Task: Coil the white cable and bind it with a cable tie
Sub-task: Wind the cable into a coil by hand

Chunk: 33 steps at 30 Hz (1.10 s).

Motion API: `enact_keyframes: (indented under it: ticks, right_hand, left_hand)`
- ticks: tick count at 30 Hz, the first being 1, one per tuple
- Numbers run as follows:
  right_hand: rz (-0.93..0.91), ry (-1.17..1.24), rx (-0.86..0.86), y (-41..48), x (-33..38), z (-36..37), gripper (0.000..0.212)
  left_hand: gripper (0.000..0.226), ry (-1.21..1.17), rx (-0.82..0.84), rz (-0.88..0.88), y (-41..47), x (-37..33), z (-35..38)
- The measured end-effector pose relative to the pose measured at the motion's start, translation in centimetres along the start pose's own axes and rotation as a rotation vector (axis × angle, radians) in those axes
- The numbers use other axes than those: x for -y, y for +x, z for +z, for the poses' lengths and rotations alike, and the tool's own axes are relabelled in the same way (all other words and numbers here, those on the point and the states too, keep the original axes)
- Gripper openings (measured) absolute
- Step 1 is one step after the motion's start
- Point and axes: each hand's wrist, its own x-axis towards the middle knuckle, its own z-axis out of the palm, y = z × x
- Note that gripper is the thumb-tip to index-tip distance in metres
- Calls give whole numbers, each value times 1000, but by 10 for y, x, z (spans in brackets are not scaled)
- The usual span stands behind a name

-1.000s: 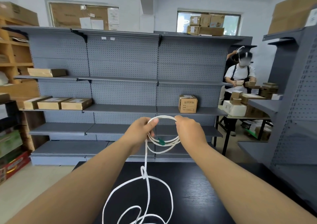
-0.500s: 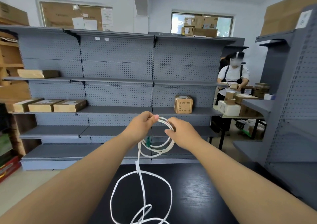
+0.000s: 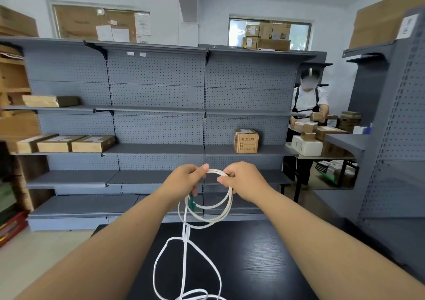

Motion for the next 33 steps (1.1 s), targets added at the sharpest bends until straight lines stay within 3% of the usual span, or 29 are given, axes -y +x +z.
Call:
enact_keyframes:
  ticks: [6, 11, 17, 20, 25, 28, 30, 33]
  right_hand:
    - [39, 60, -75, 0, -2, 2, 16]
    - [102, 126, -138, 0, -5, 2, 17]
    - [79, 175, -132, -2, -2, 9, 16]
    - [47, 98, -55, -1, -2, 9, 18]
    - [-33, 85, 47, -1, 4, 5, 20]
    - [-88, 27, 103, 0, 6, 4, 11]
    - [-84, 27, 87, 1, 5, 3, 17]
    - [-72, 82, 61, 1, 5, 3, 22]
  left_hand:
    - [44, -153, -1, -88, -2, 16, 1]
    - [45, -479, -61, -163, -7, 23, 7]
    - [56, -207, -489, -61, -13, 13, 29]
    - [52, -66, -607, 4, -11, 5, 27]
    - [48, 319, -477, 104, -6, -2, 20]
    - [48, 454, -377, 154, -5, -4, 16]
    - [55, 431, -342, 145, -3, -3, 13]
    - [60, 204, -277, 74, -4, 2, 11]
